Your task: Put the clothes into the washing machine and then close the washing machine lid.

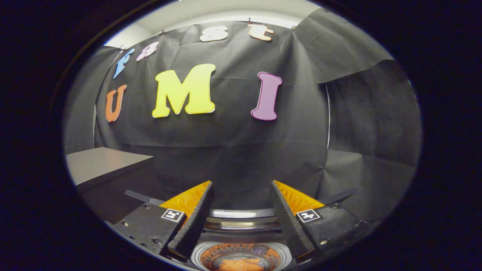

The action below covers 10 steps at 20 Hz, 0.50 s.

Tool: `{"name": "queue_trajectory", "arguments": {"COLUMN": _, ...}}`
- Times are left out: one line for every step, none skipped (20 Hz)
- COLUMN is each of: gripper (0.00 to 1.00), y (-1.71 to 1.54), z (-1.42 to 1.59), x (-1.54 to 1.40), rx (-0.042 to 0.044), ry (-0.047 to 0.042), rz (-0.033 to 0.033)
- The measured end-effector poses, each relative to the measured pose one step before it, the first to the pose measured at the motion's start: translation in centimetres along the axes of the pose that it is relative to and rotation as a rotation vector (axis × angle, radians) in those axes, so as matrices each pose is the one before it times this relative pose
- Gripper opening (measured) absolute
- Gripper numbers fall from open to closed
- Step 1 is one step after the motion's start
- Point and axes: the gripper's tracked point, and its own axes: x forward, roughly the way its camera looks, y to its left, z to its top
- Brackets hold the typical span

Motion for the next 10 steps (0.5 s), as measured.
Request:
{"name": "queue_trajectory", "arguments": {"gripper": 0.94, "y": 0.045, "z": -0.184, "x": -0.361, "rx": -0.00091, "ry": 0.00036, "rz": -0.00131}}
{"name": "queue_trajectory", "arguments": {"gripper": 0.94, "y": -0.010, "z": -0.275, "x": -0.283, "rx": -0.00049, "ry": -0.00084, "rz": -0.00250}}
{"name": "queue_trajectory", "arguments": {"gripper": 0.94, "y": -0.014, "z": -0.271, "x": -0.333, "rx": -0.00079, "ry": 0.00099, "rz": -0.00247}}
{"name": "queue_trajectory", "arguments": {"gripper": 0.94, "y": -0.012, "z": -0.321, "x": -0.326, "rx": 0.00148, "ry": 0.00258, "rz": -0.00175}}
{"name": "queue_trajectory", "arguments": {"gripper": 0.94, "y": 0.062, "z": -0.216, "x": -0.239, "rx": 0.00027, "ry": 0.00308, "rz": 0.00070}}
{"name": "queue_trajectory", "arguments": {"gripper": 0.94, "y": -0.001, "z": -0.258, "x": -0.258, "rx": -0.00041, "ry": 0.00486, "rz": 0.00286}}
{"name": "queue_trajectory", "arguments": {"gripper": 0.94, "y": 0.007, "z": -0.257, "x": -0.166, "rx": -0.00289, "ry": 0.01056, "rz": 0.00281}}
{"name": "queue_trajectory", "arguments": {"gripper": 0.94, "y": 0.012, "z": -0.338, "x": -0.363, "rx": -0.00129, "ry": 0.00991, "rz": 0.00133}}
{"name": "queue_trajectory", "arguments": {"gripper": 0.94, "y": 0.047, "z": -0.237, "x": -0.288, "rx": -0.00180, "ry": 0.00925, "rz": 0.00290}}
{"name": "queue_trajectory", "arguments": {"gripper": 0.94, "y": 0.001, "z": -0.273, "x": -0.221, "rx": -0.00223, "ry": 0.00906, "rz": 0.00339}}
